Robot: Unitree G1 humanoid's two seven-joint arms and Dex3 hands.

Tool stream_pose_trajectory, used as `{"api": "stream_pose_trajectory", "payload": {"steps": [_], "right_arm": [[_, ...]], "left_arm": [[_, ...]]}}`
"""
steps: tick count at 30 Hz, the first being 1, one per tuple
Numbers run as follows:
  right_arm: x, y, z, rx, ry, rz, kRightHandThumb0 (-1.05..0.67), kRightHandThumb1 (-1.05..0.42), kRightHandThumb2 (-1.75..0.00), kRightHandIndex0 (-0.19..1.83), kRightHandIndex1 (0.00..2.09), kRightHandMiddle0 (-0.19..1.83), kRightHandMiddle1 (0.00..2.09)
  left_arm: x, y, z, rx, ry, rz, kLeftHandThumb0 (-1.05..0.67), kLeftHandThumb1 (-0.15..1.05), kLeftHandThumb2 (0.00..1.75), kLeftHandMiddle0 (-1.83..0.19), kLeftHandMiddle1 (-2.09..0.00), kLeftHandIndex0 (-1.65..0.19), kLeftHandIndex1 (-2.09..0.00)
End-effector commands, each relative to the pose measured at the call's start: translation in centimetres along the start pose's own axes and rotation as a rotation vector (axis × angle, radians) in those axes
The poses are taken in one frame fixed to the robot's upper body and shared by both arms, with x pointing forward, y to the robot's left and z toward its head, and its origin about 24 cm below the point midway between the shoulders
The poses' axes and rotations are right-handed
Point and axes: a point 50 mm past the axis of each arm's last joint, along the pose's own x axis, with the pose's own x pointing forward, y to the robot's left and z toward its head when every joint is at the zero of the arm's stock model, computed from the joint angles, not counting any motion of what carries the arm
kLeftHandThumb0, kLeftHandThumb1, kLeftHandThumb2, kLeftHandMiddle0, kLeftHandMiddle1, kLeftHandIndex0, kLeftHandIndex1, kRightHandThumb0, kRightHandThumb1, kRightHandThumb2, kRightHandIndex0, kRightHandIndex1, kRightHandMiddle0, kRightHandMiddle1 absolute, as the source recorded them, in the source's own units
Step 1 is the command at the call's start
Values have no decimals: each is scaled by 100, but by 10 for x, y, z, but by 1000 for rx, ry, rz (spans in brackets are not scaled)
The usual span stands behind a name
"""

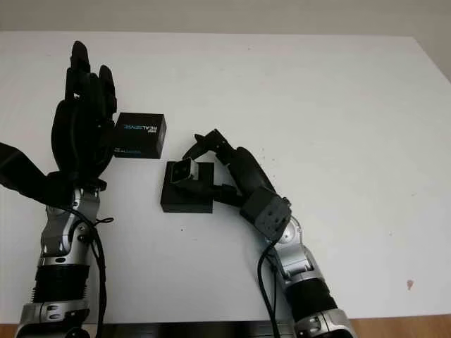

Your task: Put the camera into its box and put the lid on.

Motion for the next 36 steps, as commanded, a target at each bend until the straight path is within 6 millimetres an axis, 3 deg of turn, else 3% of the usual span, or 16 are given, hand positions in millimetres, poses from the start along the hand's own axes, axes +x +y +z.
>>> {"api": "stream_pose_trajectory", "payload": {"steps": [1,31,34,36], "right_arm": [[-4,4,-3,-2,5,11,-49,-105,-15,13,31,15,174],[-11,14,-9,-50,83,63,-49,-105,-14,12,28,17,174],[-11,13,-6,-149,65,95,-49,-105,-15,7,24,3,160],[-12,12,-2,-209,55,109,-53,-105,-10,3,18,-5,133]], "left_arm": [[-2,2,2,6,-9,0,-72,105,44,19,0,19,0],[-4,4,3,7,-12,9,-71,105,43,19,0,19,0],[-4,4,3,0,-12,4,-70,105,43,19,0,19,0],[-4,4,3,7,-12,4,-70,105,43,19,0,19,0]]}}
